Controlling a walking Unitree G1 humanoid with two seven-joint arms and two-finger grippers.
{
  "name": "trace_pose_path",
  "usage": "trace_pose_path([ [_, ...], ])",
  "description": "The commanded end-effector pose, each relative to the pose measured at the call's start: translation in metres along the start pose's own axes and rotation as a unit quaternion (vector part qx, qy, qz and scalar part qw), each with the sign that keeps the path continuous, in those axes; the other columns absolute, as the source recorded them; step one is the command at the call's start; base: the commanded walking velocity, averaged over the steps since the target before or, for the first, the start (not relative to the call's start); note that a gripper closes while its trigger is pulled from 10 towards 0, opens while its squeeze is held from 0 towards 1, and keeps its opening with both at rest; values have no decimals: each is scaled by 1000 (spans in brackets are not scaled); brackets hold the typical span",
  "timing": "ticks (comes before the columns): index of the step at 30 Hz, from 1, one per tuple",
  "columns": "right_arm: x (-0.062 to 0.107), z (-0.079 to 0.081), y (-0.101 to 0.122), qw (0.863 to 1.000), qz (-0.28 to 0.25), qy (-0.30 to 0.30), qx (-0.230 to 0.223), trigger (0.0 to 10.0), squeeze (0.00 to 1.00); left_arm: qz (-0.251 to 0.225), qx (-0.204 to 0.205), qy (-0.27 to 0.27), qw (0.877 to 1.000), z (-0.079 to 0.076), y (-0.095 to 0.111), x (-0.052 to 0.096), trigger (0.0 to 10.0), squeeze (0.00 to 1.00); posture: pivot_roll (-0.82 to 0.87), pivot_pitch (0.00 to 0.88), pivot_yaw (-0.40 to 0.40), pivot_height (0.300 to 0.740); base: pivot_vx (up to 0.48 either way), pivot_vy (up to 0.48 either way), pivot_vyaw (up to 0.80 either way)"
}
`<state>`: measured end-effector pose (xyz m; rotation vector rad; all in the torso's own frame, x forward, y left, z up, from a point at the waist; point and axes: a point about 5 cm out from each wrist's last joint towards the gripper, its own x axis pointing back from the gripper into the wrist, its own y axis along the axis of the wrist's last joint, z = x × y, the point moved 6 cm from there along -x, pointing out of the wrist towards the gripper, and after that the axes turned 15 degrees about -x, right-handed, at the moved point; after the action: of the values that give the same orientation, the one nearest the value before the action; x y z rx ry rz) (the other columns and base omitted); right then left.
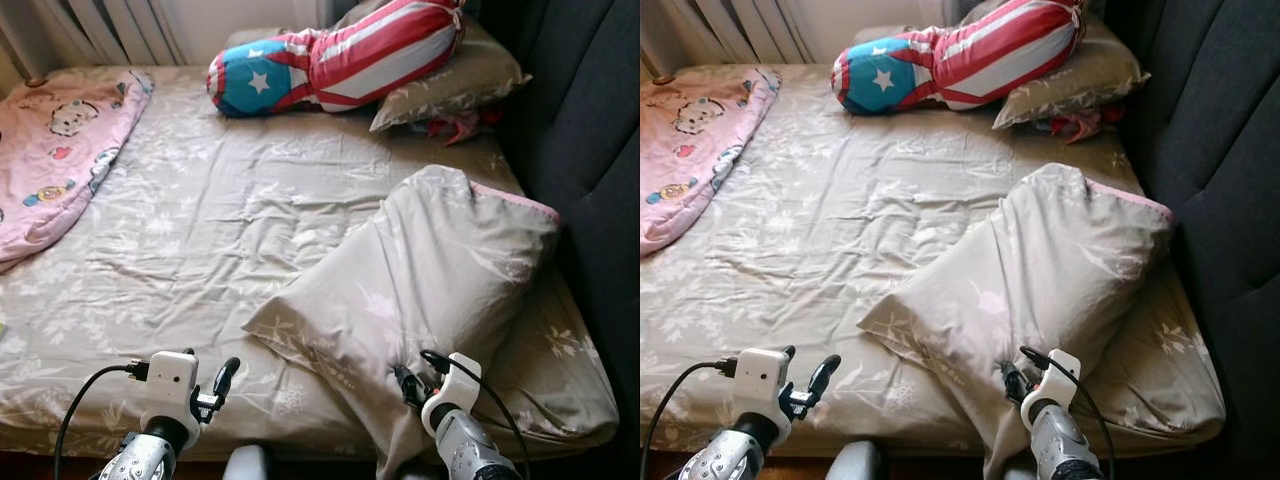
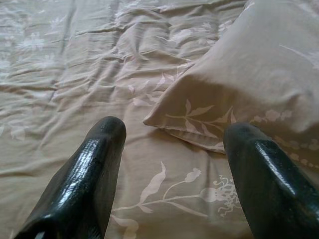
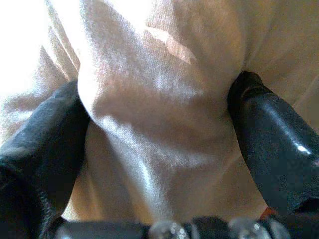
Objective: Clean up the room
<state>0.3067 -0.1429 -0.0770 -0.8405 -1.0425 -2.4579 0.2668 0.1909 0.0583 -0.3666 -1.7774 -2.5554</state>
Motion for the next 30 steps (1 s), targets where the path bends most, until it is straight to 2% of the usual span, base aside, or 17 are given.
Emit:
trace_pose_path([
  [1, 4, -7, -35, 998, 56, -13, 5, 10000, 0, 10, -3, 0, 1000, 2, -4, 3, 10000, 0, 192, 213, 43, 657, 0, 0, 0],
  [27, 4, -3, -34, 999, 52, -7, 2, 10000, 0, 13, -3, 1, 1000, 4, -2, 3, 10000, 0, 197, 217, 41, 657, 0, 0, 0],
  [28, 3, 8, -30, 999, 35, 24, -26, 0, 0, 12, -2, 7, 1000, 7, 3, -2, 10000, 0, 192, 197, 47, 657, 0, 0, 0],
  [30, 3, 12, -28, 998, 27, 35, -37, 0, 0, 11, -2, 9, 1000, 8, 4, -4, 10000, 0, 193, 192, 44, 657, 0, 0, 0],
])
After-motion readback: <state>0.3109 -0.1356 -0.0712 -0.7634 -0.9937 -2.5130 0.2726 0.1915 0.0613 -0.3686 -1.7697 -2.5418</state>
